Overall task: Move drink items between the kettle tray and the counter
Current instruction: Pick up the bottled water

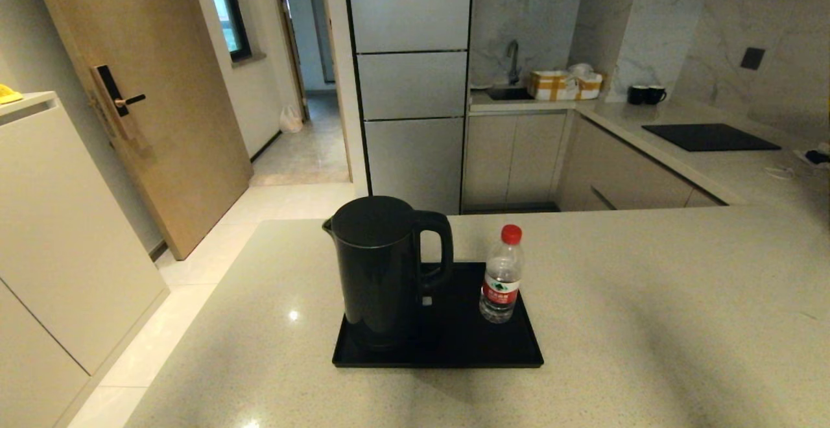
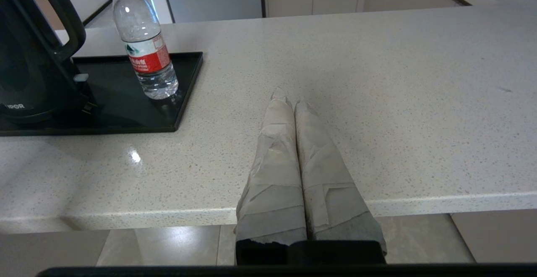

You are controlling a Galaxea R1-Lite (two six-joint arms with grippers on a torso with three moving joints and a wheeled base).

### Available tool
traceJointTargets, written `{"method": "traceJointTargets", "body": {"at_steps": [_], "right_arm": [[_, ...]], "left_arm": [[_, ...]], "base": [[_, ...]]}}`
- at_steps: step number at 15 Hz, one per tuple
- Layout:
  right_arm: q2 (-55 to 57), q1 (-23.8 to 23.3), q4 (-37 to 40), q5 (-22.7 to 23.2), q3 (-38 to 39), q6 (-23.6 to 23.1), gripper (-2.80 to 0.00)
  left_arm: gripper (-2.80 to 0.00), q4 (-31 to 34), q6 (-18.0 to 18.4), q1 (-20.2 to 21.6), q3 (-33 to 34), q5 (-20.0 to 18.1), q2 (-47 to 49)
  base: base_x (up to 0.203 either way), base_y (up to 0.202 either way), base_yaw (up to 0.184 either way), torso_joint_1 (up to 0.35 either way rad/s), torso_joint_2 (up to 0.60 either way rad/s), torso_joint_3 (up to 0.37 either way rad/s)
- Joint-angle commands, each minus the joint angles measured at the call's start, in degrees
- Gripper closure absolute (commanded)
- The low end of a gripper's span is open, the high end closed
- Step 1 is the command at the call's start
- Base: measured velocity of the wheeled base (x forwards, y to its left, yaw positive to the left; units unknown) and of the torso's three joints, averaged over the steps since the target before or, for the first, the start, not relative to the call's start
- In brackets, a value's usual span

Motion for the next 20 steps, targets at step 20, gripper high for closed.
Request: {"method": "traceJointTargets", "body": {"at_steps": [20], "right_arm": [[68.6,1.3,5.7,16.7,-31.9,-4.4,0.0]], "left_arm": [[0.0,0.0,0.0,0.0,-0.1,0.0,0.0]], "base": [[0.0,0.0,0.0,0.0,0.0,0.0]]}}
